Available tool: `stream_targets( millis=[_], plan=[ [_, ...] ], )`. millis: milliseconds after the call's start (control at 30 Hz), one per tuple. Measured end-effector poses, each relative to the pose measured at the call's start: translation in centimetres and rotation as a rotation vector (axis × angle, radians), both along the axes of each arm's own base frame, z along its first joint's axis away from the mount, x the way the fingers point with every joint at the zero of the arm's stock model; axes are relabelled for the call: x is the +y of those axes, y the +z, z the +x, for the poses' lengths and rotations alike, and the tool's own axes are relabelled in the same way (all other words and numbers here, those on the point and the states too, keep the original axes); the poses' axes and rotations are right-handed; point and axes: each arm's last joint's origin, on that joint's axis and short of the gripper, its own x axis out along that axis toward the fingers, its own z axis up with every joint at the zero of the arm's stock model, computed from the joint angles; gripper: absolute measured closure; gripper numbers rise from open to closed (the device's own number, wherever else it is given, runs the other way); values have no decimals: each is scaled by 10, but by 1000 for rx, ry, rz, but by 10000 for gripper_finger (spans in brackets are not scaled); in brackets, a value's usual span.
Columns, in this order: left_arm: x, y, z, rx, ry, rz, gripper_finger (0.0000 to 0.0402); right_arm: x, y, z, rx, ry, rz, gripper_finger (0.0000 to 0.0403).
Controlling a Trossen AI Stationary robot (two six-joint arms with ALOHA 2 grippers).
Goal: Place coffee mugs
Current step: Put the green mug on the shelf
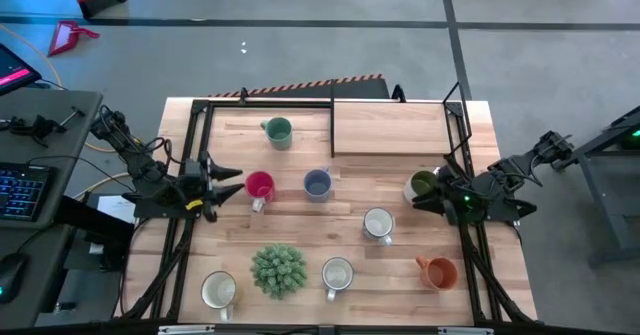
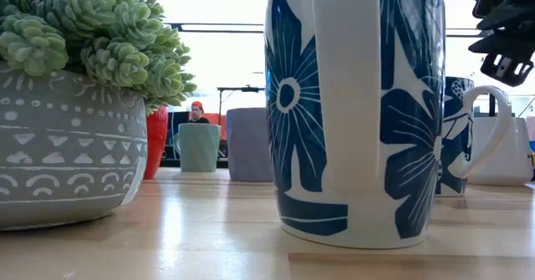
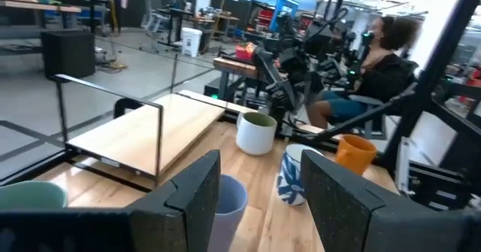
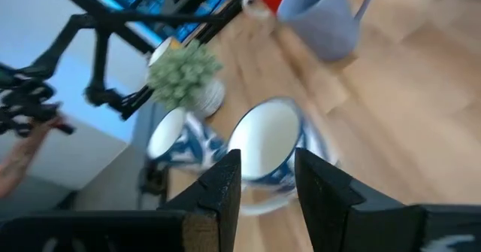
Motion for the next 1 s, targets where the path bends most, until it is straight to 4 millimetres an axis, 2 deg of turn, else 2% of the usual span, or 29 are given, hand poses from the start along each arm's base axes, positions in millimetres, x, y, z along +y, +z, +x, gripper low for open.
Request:
stream_targets(
  millis=[433, 667, 833, 1000],
  plan=[
    [1, 5, 0, -45, 32, -45, 227, -2, 1, 0, -17, -65, -17, 293],
    [1, 5, -1, -62, 24, -95, 227, -3, 5, 5, -76, -206, -17, 293],
    [0, 7, -2, -85, -98, -174, 227, -4, 23, 8, -243, -224, -198, 293],
    [3, 7, 3, -94, -142, -226, 227, -5, 41, 8, -391, -220, -351, 293]
  ],
)
